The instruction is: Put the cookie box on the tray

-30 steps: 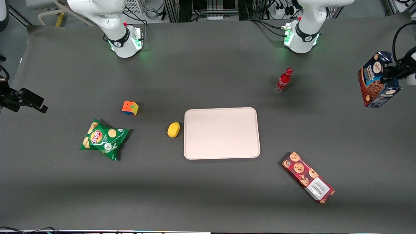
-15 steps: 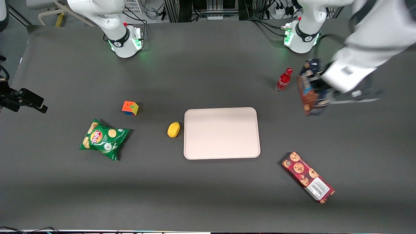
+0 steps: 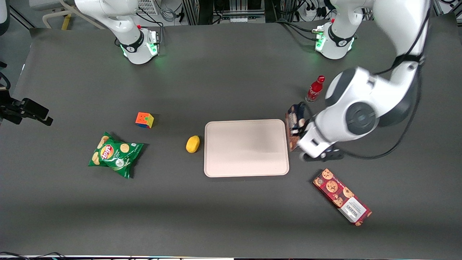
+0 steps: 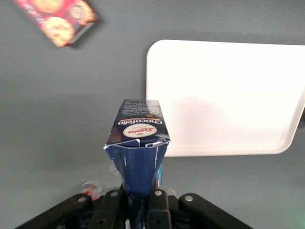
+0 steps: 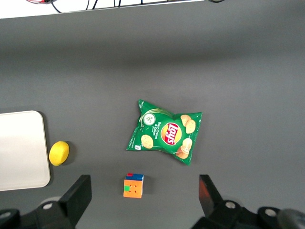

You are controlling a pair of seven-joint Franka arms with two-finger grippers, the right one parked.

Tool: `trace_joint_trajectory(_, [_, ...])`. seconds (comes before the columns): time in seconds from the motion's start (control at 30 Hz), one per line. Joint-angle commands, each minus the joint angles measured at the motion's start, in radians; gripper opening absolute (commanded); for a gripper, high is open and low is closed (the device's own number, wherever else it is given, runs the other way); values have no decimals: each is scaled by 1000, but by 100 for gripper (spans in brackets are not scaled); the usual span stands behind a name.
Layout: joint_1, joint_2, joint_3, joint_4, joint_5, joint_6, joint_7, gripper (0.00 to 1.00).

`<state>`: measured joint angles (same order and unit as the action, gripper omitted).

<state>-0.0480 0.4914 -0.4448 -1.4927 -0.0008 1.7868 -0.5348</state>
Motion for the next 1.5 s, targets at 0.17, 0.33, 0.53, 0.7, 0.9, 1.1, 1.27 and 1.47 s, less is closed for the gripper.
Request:
trace_joint_trajectory(0.17, [-9, 139, -58, 0, 128, 207, -97, 0])
trace_joint_trajectory(0.33, [-9, 186, -58, -27, 208, 290, -85, 0])
trace_joint_trajectory(0.53, [-9, 197, -58, -32, 226, 290, -67, 0])
trace_joint_trajectory(0.7, [-10, 197, -58, -40, 228, 292, -65, 42])
trace_joint_trajectory(0.9, [-10, 191, -58, -40, 228, 283, -66, 100])
trace_joint_trajectory(1.1, [2, 139, -55, -35, 226, 231, -59, 100])
trace_joint_trajectory(1.27, [7, 52, -45, -3, 209, 149, -68, 100])
trace_joint_trajectory(1.47, [16, -88, 17, 69, 199, -36, -53, 100])
